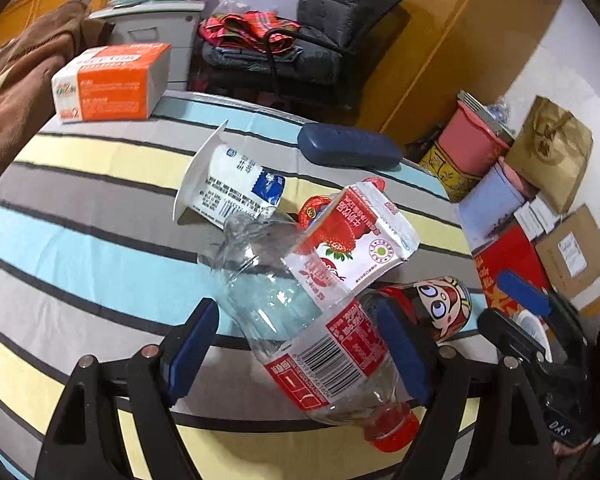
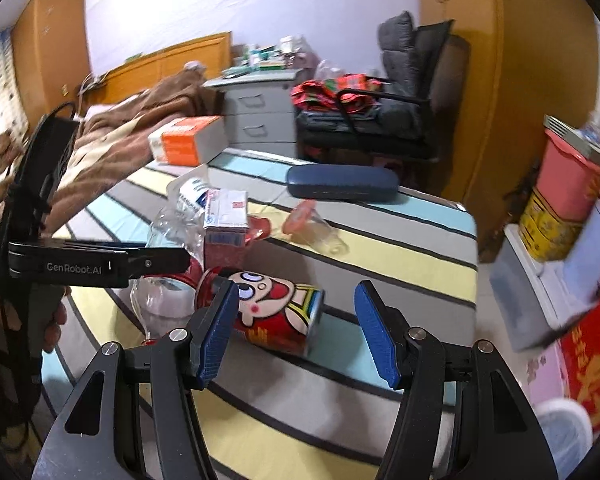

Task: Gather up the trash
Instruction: 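Grasp the clear red-capped plastic bottle with the left tool while the right tool grasps a red milk can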

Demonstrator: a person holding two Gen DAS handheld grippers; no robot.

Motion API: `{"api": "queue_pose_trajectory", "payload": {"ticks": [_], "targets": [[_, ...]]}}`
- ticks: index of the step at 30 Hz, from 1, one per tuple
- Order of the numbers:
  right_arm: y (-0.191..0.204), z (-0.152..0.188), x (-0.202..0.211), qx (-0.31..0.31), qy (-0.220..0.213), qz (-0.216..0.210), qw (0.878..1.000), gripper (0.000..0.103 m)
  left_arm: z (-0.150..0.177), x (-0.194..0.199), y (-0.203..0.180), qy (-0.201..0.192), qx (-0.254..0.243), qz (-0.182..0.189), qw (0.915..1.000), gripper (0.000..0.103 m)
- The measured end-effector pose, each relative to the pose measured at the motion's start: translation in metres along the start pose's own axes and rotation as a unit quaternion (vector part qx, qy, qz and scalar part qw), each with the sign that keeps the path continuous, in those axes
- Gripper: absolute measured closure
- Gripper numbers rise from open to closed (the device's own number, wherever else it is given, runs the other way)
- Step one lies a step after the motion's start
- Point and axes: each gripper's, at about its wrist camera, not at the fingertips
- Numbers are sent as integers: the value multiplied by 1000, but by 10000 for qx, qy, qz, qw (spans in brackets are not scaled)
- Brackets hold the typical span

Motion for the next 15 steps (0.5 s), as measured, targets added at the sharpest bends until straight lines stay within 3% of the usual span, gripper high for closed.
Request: {"api": "queue_pose_trajectory", "payload": {"ticks": [4,9,13,15], "targets": [[4,-7,-8,302,86,-224,9993,41,-3,4,5,104,-154,-1,9998,19],[8,-14,-22,711,384,-143,9966,41,-2,5,11,233,-295,-45,9993,19],[15,-17,-28,1223,679,-508,9889,40,-1,-2,12,379,-397,-155,9984,19],[20,-15,-32,1474,820,-400,9849,38,1,-4,14,426,-402,-183,9981,19]]}}
Point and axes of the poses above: each gripper's, at about its wrist camera, not at the fingertips, and x roughly against the way its jaws point, y to its left, z to its underside, and after that the axes turned 9 degrees about y, right-handed
